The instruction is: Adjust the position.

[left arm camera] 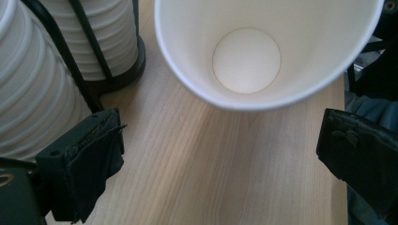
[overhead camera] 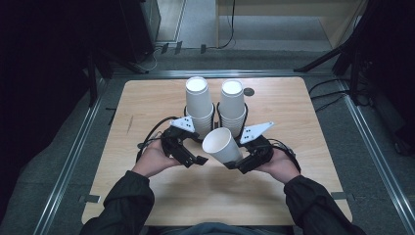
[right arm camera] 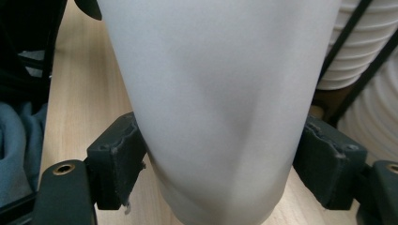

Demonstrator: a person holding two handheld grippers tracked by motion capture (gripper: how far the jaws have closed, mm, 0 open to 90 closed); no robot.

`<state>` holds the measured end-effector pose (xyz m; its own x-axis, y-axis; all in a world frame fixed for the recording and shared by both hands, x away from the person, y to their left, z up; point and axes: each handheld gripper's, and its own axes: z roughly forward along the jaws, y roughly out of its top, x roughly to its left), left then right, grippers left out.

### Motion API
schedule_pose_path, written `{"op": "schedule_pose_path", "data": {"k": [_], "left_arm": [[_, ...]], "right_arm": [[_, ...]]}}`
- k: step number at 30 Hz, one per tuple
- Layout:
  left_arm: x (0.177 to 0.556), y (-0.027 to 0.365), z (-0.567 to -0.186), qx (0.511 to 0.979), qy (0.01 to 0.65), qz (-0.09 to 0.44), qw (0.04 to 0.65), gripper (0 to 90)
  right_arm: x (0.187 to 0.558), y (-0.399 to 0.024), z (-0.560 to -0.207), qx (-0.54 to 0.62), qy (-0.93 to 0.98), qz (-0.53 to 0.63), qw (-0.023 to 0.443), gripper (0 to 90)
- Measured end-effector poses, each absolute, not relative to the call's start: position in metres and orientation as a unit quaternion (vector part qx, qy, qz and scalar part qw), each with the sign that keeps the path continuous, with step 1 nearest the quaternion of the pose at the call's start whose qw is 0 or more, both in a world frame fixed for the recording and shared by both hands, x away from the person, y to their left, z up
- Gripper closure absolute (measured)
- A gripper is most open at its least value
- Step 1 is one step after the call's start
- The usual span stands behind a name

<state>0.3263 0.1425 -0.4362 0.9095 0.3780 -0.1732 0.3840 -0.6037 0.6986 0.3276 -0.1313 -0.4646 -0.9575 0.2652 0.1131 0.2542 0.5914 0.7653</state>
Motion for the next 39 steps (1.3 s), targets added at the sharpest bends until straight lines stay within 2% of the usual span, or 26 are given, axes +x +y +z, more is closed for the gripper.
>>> {"op": "schedule_pose_path", "data": {"k": [6, 9, 14, 17, 21, 39], "left_arm": [[0.327, 0.149, -0.440, 0.885, 0.231, -0.004, 0.404, 1.3], [0.328, 0.153, -0.440, 0.874, 0.239, -0.025, 0.422, 1.3], [0.328, 0.153, -0.440, 0.865, 0.251, -0.015, 0.434, 1.3], [0.327, 0.148, -0.439, 0.860, 0.256, -0.007, 0.442, 1.3], [0.326, 0.141, -0.439, 0.854, 0.255, -0.029, 0.453, 1.3], [0.324, 0.111, -0.439, 0.844, 0.245, -0.021, 0.476, 1.3]], "right_arm": [[0.331, -0.138, -0.463, 0.160, 0.885, 0.437, 0.013, 22.8], [0.332, -0.140, -0.461, 0.162, 0.881, 0.444, 0.018, 22.8], [0.331, -0.144, -0.457, 0.167, 0.876, 0.452, 0.019, 22.8], [0.330, -0.144, -0.456, 0.167, 0.873, 0.458, 0.019, 22.8], [0.329, -0.142, -0.456, 0.166, 0.871, 0.462, 0.014, 22.8], [0.323, -0.121, -0.467, 0.153, 0.876, 0.457, -0.007, 22.8]]}}
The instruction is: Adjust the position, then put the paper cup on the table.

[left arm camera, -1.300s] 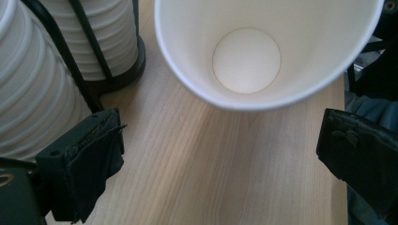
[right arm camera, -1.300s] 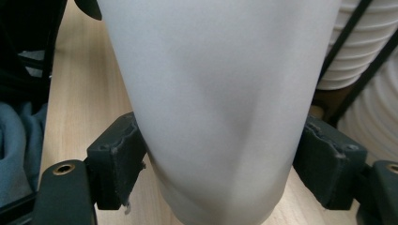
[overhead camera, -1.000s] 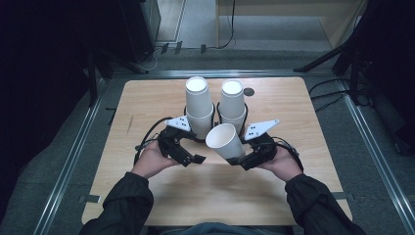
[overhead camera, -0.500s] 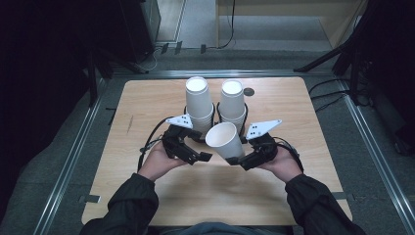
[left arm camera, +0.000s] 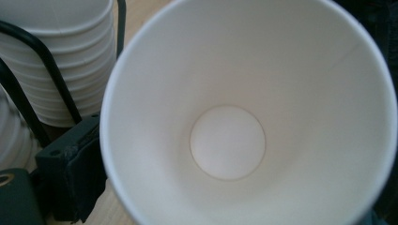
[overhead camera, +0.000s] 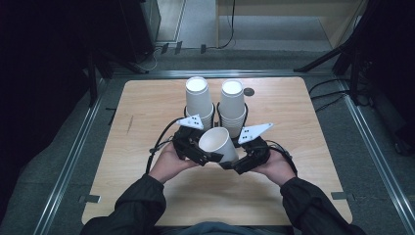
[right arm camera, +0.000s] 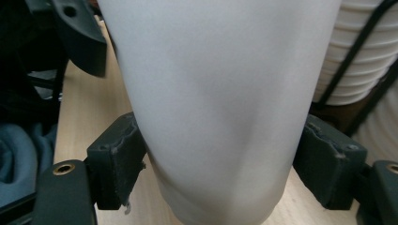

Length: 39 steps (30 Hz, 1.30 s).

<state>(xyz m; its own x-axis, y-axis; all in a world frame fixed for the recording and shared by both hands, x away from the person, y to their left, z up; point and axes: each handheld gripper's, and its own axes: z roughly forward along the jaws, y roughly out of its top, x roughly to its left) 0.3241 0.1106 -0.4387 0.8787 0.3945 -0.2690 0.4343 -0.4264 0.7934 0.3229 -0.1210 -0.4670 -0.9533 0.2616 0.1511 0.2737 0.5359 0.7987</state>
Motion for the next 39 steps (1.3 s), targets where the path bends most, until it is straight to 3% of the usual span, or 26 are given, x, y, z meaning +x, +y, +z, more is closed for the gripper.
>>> {"op": "schedule_pose_path", "data": {"k": [10, 19, 23, 39], "left_arm": [[0.323, 0.109, -0.439, 0.835, 0.247, -0.029, 0.491, 2.0], [0.322, 0.114, -0.437, 0.836, 0.248, -0.011, 0.490, 13.6], [0.325, 0.117, -0.436, 0.838, 0.253, -0.013, 0.484, 14.3], [0.331, 0.140, -0.434, 0.853, 0.260, 0.011, 0.451, 14.3]], "right_arm": [[0.322, -0.113, -0.470, -0.143, -0.874, -0.464, 0.008, 23.0], [0.320, -0.111, -0.468, -0.143, -0.875, -0.462, 0.000, 22.3], [0.322, -0.110, -0.468, -0.152, -0.877, -0.455, -0.005, 13.7], [0.323, -0.125, -0.467, -0.179, -0.888, -0.424, -0.001, 13.7]]}}
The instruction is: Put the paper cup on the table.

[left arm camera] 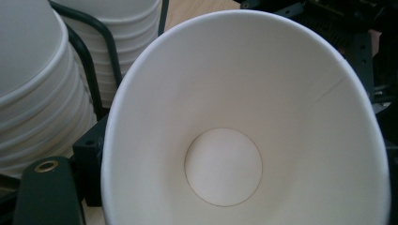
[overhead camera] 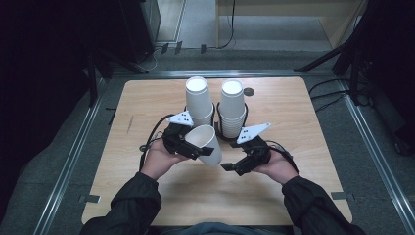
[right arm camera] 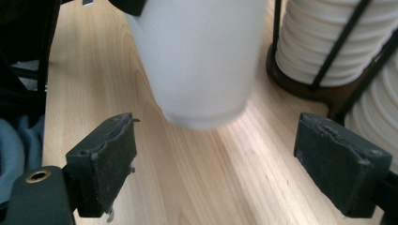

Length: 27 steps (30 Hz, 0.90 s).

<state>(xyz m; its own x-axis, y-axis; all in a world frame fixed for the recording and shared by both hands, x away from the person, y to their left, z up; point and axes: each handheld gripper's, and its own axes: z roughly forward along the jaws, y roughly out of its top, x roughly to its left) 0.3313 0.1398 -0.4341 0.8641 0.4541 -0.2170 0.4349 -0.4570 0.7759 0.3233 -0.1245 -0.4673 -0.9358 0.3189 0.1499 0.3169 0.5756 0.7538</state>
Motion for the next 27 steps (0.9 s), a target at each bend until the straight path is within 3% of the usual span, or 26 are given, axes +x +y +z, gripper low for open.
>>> {"op": "schedule_pose_path", "data": {"k": [5, 14, 27], "left_arm": [[0.331, 0.144, -0.435, 0.864, 0.258, 0.017, 0.432, 14.3], [0.323, 0.156, -0.436, 0.876, 0.248, 0.039, 0.413, 14.2], [0.319, 0.186, -0.435, 0.857, 0.282, 0.031, 0.430, 14.2]], "right_arm": [[0.324, -0.137, -0.471, 0.216, 0.888, 0.405, 0.028, 14.0], [0.330, -0.150, -0.473, 0.248, 0.883, 0.397, 0.031, 14.6], [0.339, -0.156, -0.473, 0.251, 0.887, 0.384, 0.047, 19.3]]}}
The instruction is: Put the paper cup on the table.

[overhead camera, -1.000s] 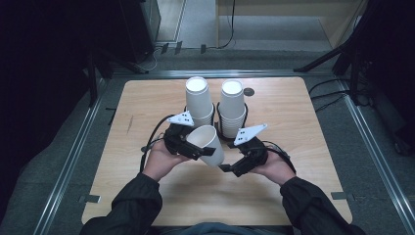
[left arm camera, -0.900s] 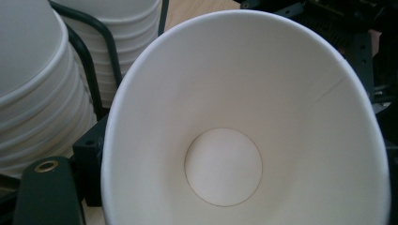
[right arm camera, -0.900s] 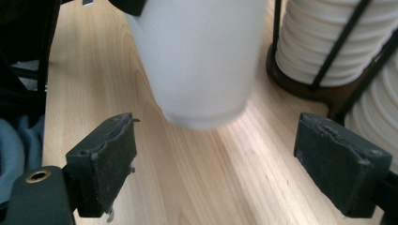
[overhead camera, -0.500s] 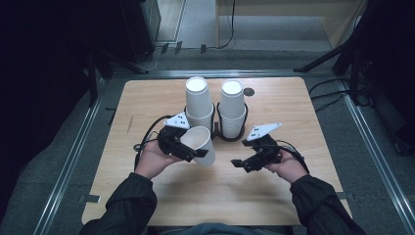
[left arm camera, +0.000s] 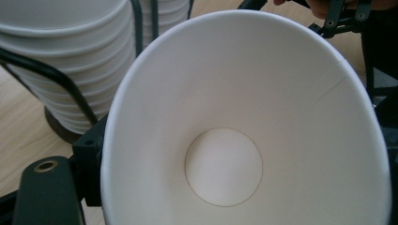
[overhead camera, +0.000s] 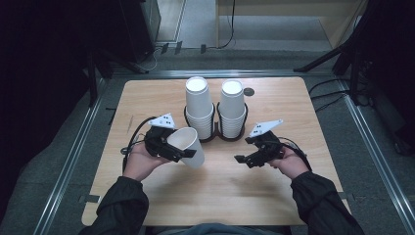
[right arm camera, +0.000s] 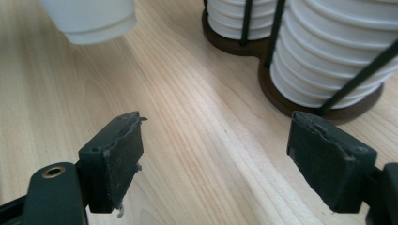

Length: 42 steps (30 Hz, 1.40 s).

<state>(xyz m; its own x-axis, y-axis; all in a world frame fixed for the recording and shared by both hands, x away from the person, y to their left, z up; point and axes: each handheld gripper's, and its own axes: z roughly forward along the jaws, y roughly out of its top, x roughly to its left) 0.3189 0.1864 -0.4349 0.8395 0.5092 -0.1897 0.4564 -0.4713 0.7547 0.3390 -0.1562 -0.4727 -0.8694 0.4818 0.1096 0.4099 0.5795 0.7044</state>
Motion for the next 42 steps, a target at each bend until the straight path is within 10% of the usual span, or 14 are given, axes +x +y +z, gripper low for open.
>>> {"op": "schedule_pose_path", "data": {"k": [42], "left_arm": [[0.361, 0.267, -0.471, 0.840, 0.383, 0.061, 0.380, 13.2]], "right_arm": [[0.352, -0.178, -0.479, 0.287, 0.881, 0.370, 0.069, 23.4]]}}
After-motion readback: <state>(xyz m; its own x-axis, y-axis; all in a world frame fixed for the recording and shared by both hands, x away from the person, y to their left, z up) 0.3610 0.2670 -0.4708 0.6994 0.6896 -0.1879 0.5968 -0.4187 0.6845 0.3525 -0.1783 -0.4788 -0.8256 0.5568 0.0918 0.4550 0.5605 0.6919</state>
